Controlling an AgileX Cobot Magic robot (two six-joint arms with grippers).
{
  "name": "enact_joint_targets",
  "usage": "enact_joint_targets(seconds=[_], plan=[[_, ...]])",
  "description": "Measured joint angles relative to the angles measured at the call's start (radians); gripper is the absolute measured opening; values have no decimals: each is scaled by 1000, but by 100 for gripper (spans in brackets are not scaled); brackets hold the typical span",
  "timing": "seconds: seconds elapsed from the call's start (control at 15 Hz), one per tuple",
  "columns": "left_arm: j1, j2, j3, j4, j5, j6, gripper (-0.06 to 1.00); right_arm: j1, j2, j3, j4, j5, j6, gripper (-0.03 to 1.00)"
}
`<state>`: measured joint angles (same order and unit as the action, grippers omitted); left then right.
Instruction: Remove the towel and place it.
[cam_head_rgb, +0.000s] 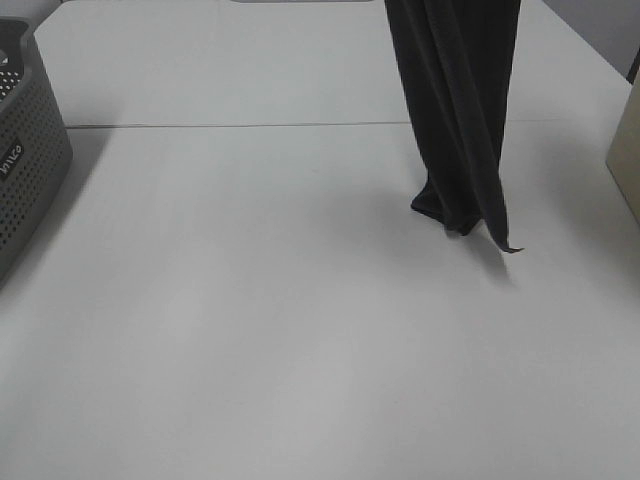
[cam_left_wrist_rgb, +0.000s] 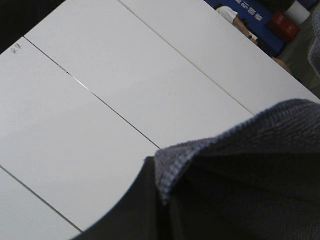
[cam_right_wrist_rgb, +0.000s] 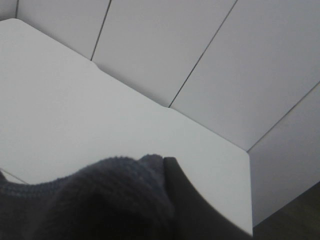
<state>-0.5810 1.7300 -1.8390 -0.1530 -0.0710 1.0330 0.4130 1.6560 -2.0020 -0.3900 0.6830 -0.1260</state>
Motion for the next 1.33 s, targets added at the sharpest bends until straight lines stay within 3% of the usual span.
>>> enact_joint_targets(seconds=[0.33, 0.67, 0.93, 1.13, 1.33], plan=[[33, 36, 0, 1, -110, 0, 0, 0, 19, 0, -231, -106, 211, 2], [92, 60, 0, 4, -320, 0, 0, 0, 69, 0, -324, -302, 321, 2], [130, 83, 0, 10, -405, 0, 0, 0, 124, -1, -436, -450, 427, 2], [190, 131, 0, 36, -470, -88, 0, 0, 199, -43, -483, -489, 481, 2], [211, 221, -59, 117, -509, -214, 0, 0, 273, -122, -496, -513, 482, 2]])
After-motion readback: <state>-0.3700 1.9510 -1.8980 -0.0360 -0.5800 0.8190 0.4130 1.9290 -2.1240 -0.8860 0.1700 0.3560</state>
